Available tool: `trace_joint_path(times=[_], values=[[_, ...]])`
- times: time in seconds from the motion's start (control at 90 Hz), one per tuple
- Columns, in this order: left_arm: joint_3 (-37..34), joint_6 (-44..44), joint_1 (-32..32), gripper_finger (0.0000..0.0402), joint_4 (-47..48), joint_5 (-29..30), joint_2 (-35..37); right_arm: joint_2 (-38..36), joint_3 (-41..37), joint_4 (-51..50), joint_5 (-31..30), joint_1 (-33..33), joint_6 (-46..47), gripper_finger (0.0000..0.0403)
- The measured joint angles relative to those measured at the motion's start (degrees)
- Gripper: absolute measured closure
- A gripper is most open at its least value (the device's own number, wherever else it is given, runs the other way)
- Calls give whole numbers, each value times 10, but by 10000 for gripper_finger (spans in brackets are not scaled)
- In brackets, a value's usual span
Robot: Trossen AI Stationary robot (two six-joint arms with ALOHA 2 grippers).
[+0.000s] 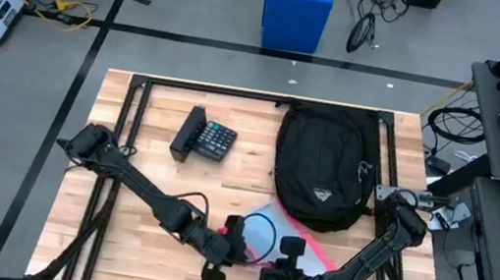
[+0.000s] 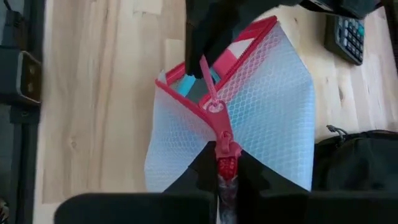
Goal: Unpack backpack
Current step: Close the white zip bag
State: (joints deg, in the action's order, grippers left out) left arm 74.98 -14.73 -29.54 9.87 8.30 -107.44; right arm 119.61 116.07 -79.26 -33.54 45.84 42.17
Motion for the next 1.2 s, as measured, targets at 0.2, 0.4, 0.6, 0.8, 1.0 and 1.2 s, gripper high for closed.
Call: trace_joint_path(times=[0.2, 0.4, 0.6, 0.8, 1.0, 1.2], values=[[1, -6, 0, 401, 8, -11, 0, 0, 0, -3, -3, 6, 7, 403], [-1, -15, 0, 401, 18, -12, -1, 0, 0, -4, -3, 10, 9, 403], [-48, -45, -1, 401, 125, -39, -11, -8, 12, -70, 10, 26, 51, 403], [-82, -60, 17, 401, 112, -35, -8, -9, 18, -81, -8, 40, 86, 402], [-75, -58, 21, 401, 95, -40, -2, -10, 17, -83, -7, 39, 88, 402], [-67, -57, 19, 401, 91, -42, 8, -10, 17, -83, -9, 39, 87, 402]])
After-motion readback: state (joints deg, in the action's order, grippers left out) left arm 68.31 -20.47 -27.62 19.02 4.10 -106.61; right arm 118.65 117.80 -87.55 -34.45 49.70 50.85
